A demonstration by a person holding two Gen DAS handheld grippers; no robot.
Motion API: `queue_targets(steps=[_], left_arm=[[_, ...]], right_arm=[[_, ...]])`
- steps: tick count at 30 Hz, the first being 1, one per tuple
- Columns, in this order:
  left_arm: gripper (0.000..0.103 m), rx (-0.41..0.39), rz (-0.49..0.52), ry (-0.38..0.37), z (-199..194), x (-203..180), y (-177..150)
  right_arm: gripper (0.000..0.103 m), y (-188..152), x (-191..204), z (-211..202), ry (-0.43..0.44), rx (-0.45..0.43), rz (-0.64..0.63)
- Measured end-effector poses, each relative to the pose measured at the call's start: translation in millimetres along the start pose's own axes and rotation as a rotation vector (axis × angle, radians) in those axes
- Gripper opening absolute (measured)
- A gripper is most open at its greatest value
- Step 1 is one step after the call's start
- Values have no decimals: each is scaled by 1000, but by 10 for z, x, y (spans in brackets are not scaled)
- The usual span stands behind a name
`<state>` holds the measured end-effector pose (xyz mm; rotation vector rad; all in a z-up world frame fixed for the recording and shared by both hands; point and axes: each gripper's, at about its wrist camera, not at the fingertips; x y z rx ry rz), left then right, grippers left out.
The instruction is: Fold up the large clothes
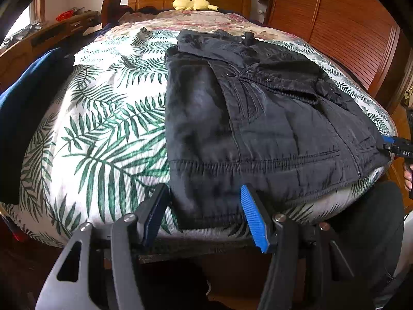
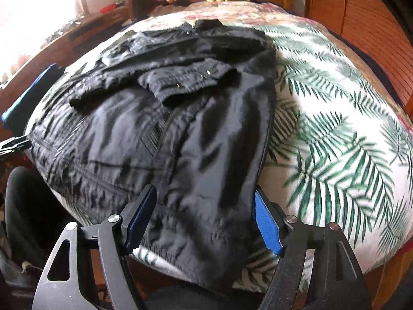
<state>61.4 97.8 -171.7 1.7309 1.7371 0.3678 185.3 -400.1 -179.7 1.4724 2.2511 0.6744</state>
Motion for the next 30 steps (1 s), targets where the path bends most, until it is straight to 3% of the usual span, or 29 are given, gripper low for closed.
queue_targets(steps=[7,12,14,16,17,18,21,30], left_arm=[[55,-41,-38,-47,-22,16,-25],[30,-71,-57,-52,-50,51,-16],[15,-75,-63,-61,-64,67,7],[8,-75,-48,-77,-87,47,45],[5,-80,-33,-78,-129,14,80],[4,-91,-18,-77,-180,-24,114],[3,-152,10,-73,-391,-131,229],[3,-398,93,-58,-1168,-492,1010]], right_arm=[[75,-176,11,-15,-17,12,-13],[73,-151,124,32,-68,13,-68],[66,-146,137,30,-73,7,-77],[57,-125,133,15,-71,4,-72],[48,-109,131,4,-69,4,-71],[30,-83,123,-22,-57,-2,-68],[16,14,103,-134,-33,-33,-45],[9,562,59,-833,29,-249,39]])
Point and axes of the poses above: each gripper's, at about its wrist camera, not at the fingertips, and z roughly the way its jaws point, x to its left, y to its top, and after that the axes turned 9 degrees about -y, right-handed
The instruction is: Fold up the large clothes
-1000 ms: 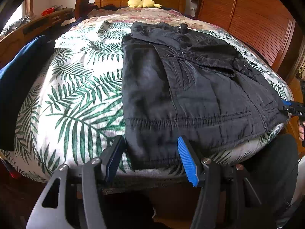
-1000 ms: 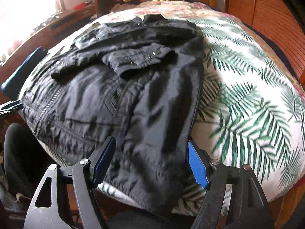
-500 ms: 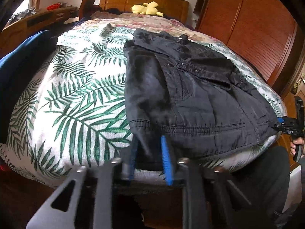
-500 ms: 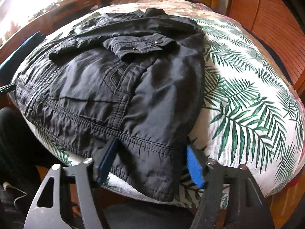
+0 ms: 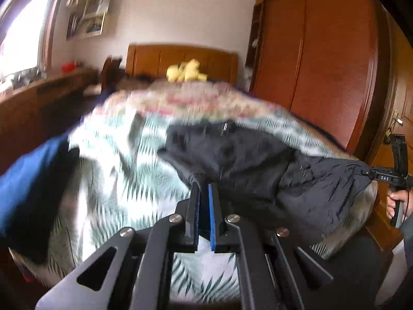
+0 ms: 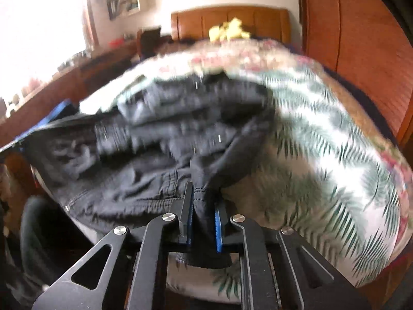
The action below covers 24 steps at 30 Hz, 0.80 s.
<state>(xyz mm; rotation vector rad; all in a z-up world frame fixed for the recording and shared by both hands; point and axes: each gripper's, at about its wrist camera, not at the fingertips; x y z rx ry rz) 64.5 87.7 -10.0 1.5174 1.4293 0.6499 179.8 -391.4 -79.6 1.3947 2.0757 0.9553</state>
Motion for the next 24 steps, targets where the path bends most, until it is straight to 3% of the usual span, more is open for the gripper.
queue_targets(steps=[8,17,21,24], left_arm=[[2,-163,120,12,-483,-321,813],[0,-340,199,33,-1390,-617,1055],[0,-256,218,35,-1244,-667,786],[0,-166,171,42,-914,-482,560]], right_arm=[[8,824,147,-736,-26,-229,-45],[8,1054,218,-1725,-42,-406,-94],[8,941,350,-1927,-74,-434,-127],[8,885,595,-1527,-49,-347,-160]])
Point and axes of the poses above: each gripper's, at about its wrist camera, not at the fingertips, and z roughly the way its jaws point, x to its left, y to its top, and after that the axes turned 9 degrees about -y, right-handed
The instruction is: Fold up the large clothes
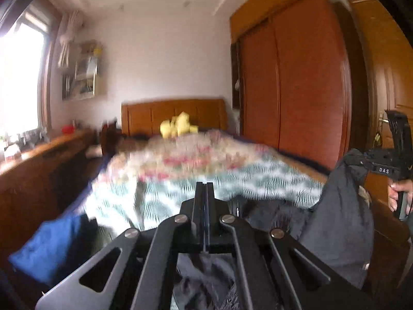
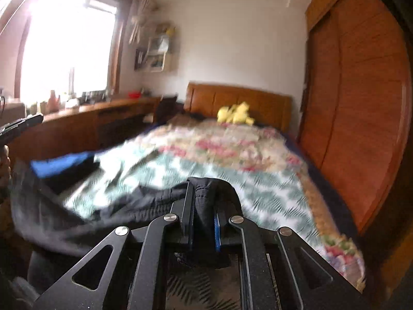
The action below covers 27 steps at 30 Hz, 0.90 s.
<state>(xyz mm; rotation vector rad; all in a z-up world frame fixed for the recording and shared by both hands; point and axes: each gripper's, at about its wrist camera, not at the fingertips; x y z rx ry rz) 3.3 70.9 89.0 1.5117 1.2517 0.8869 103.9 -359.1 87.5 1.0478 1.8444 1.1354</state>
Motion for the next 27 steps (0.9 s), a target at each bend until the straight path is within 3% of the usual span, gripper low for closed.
queue_targets(steps=[6,13,16,19,23,25,27], left_arm=[[0,84,-60,60,386,448,-346],[0,160,-116,95,779,740,-671],[0,179,-123,103,900,799,-749],[0,205,-131,111,1023,834,-806],[0,217,-135,106,1124,852,-853],[0,224,-141,87,1175,840,-880],[0,237,-149,58,1253,797,-921]], right_arm=[[8,122,470,669,106,66,-85],[8,391,497,1549,136,118,-108],[8,480,287,2026,59,140,-82],[8,513,-145,2541,-101,159,-27],[9,173,-748,3226,-346,324,-6],[9,-121,-955,3359,-348,406,24],[15,-400,-1085,3408,-305,470,65]])
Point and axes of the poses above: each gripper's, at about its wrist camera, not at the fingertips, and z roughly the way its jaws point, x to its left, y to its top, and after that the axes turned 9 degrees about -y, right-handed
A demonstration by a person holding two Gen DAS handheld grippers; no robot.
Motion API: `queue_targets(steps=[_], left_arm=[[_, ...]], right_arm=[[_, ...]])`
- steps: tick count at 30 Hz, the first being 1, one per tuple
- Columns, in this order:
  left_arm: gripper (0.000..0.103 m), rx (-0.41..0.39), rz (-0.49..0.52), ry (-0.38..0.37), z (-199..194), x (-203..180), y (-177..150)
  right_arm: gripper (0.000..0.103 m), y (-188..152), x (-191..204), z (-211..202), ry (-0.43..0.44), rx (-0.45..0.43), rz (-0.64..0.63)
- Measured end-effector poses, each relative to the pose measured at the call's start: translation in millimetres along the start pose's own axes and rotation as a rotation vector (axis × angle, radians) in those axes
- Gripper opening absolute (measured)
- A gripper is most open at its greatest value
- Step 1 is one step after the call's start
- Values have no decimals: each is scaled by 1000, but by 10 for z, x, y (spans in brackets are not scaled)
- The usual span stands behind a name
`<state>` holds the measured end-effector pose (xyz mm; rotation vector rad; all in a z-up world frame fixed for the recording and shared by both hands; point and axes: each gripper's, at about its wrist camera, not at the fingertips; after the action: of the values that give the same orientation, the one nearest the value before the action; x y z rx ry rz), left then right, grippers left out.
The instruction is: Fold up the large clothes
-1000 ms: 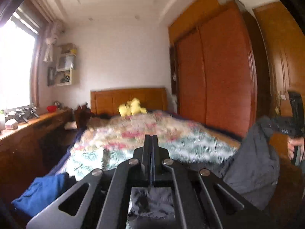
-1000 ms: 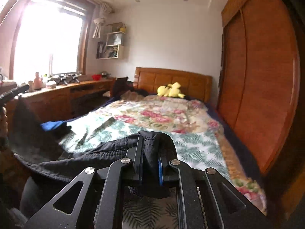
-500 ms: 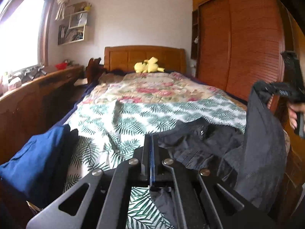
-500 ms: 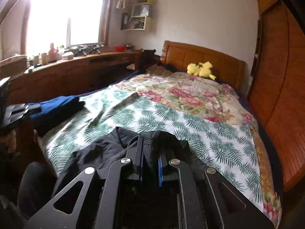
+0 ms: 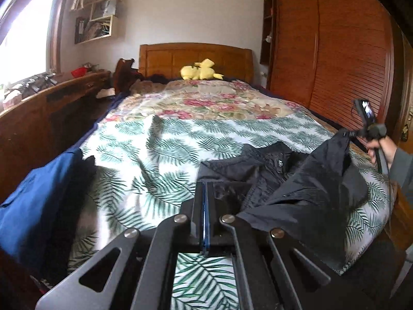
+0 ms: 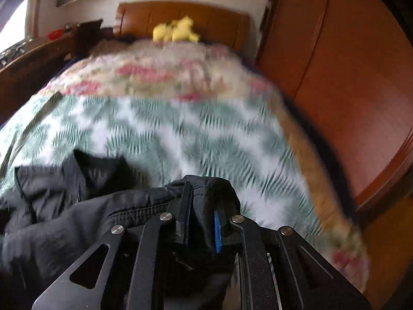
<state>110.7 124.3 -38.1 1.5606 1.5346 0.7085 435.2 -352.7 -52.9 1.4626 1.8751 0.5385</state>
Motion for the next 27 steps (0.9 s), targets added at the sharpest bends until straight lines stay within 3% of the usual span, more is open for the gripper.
queue_targets(steps=[2,5,8,15,20,27], left_arm=[[0,16,-4,-18,45,-42,-29],[0,33,-3,-42,94,-133,-84],[1,54,4,-58,111,-237,-148],[7,86,46,-103,69,-583,-347],[15,139,57,-186,81,-913,-621],[24,229,33,-258,280,-1219,-929]], right_arm=[[21,-256,-24,116,14,41,-18],[49,-572,-33,20,10,27,-39],[60,-782,-79,-125,60,2,-13],[61,-1247,32,-635,198,-48,22],[62,-1529,222,-960,270,-74,11],[62,-1808,482,-1262,299,-99,-52]])
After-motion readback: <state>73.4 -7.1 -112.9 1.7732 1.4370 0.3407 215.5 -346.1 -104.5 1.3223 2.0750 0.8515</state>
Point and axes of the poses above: each gripper's, at about its wrist camera, not at the fingertips, and z roughly the way its jaws point, x to its left, y to its top, and after that the axes turned 9 degrees about -y, right-handed
